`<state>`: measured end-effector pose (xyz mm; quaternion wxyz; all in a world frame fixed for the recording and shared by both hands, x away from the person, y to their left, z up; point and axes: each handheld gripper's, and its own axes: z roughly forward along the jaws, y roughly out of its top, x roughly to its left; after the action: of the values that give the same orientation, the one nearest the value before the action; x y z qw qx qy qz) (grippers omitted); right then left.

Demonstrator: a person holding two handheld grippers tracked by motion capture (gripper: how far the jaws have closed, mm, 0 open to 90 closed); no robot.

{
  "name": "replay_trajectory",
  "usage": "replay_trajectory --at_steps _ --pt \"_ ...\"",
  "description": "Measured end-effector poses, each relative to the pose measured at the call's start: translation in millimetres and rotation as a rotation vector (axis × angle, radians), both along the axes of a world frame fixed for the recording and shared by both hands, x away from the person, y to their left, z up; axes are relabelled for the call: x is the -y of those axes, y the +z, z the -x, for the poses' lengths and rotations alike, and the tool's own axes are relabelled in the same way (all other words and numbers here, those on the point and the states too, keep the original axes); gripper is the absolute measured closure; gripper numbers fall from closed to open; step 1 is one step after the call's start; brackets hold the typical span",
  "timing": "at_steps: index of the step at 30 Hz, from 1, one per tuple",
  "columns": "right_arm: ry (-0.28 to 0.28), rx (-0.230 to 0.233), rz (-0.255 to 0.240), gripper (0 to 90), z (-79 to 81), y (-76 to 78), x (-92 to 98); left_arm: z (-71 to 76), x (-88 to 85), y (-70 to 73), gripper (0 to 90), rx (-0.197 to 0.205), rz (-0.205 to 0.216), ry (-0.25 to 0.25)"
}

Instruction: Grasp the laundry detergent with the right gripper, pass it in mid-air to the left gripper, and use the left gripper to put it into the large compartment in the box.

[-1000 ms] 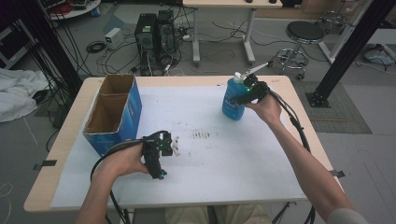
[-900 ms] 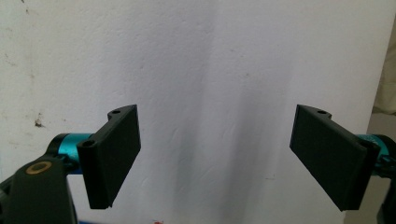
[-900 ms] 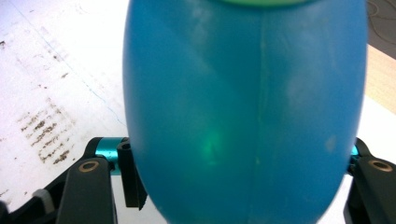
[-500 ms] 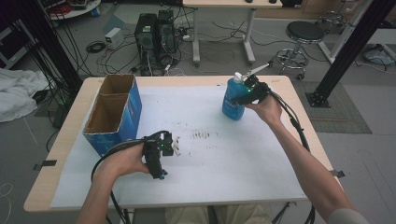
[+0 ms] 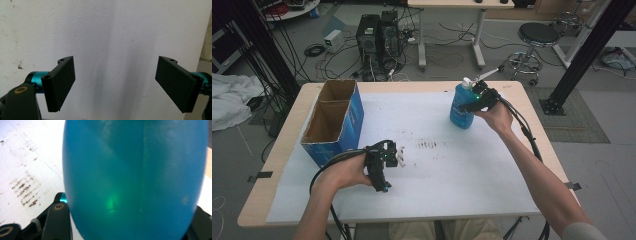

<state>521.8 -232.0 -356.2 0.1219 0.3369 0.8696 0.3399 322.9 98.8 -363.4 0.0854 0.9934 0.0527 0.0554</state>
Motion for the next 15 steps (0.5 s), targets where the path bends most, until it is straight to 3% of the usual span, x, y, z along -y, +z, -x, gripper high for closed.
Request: replay_trajectory --at_steps 15 --pt "0.016 -0.002 -0.011 46.9 0.0 -0.2 1.1 -2.7 0.2 5.3 16.2 0.009 0.008 0.009"
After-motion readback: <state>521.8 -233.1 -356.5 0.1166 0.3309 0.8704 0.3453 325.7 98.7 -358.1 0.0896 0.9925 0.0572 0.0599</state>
